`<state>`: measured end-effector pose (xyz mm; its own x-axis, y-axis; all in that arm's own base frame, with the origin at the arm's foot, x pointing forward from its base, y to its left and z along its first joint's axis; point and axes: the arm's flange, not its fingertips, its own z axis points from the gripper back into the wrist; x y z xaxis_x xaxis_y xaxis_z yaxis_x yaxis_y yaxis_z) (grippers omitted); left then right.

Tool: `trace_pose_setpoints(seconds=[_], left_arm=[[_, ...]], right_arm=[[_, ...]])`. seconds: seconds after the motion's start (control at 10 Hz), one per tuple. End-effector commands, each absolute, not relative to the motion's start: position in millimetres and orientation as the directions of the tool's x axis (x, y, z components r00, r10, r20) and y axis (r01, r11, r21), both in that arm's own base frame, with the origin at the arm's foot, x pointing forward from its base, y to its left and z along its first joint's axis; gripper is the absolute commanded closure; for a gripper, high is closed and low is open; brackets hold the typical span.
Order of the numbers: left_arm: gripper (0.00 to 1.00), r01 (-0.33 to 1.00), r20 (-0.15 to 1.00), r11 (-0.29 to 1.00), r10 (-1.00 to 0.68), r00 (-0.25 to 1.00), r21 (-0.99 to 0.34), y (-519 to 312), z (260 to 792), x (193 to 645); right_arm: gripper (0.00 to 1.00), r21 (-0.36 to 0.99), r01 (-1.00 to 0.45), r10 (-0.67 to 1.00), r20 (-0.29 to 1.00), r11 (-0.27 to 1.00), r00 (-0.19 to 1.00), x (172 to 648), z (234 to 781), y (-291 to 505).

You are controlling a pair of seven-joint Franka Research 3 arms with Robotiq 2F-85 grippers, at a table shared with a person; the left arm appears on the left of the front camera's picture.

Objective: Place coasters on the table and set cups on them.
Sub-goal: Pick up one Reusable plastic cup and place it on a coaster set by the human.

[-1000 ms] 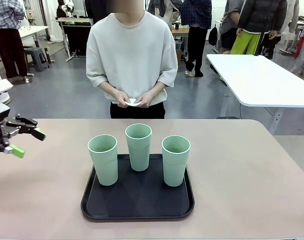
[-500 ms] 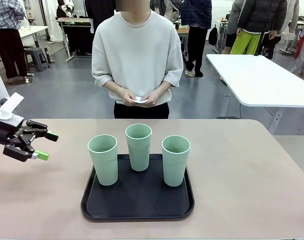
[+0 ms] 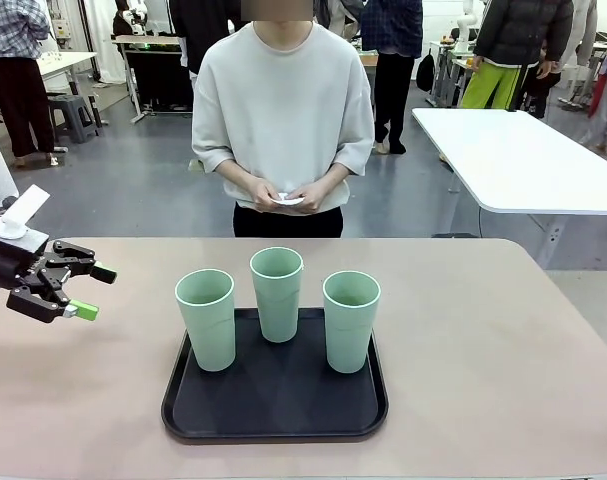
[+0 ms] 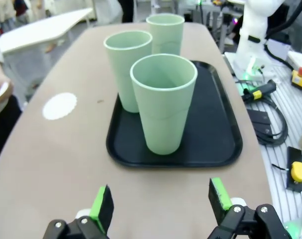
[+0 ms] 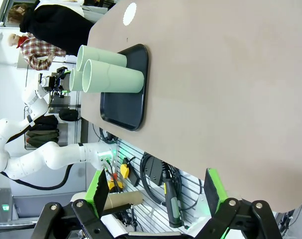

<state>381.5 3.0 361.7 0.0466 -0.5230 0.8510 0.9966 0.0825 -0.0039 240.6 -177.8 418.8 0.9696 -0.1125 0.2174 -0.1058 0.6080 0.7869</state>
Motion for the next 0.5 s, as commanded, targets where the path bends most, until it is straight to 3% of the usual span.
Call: trace_pose_setpoints(seconds=[0.0,0.2,0.4], left_arm=[[0.0,0.998,0.843,0.032,-0.538,-0.033,0.059,-1.3,353.4,378.3],[0.0,0.991,0.853,-0.008,-0.508,-0.122,0.137,-7.3,332.5,374.9],[0.0,0.99,0.873,0.003,-0.473,-0.12,0.138,-9.4,326.4,381.3]], right_arm=[[0.0,0.796,-0.113,-0.117,0.225,0.594,0.967,242.1,417.7,-178.2],[0.0,0.796,-0.113,-0.117,0.225,0.594,0.967,242.1,417.7,-178.2],[0.0,0.796,-0.113,-0.117,0.225,0.594,0.967,242.1,417.7,-178.2]])
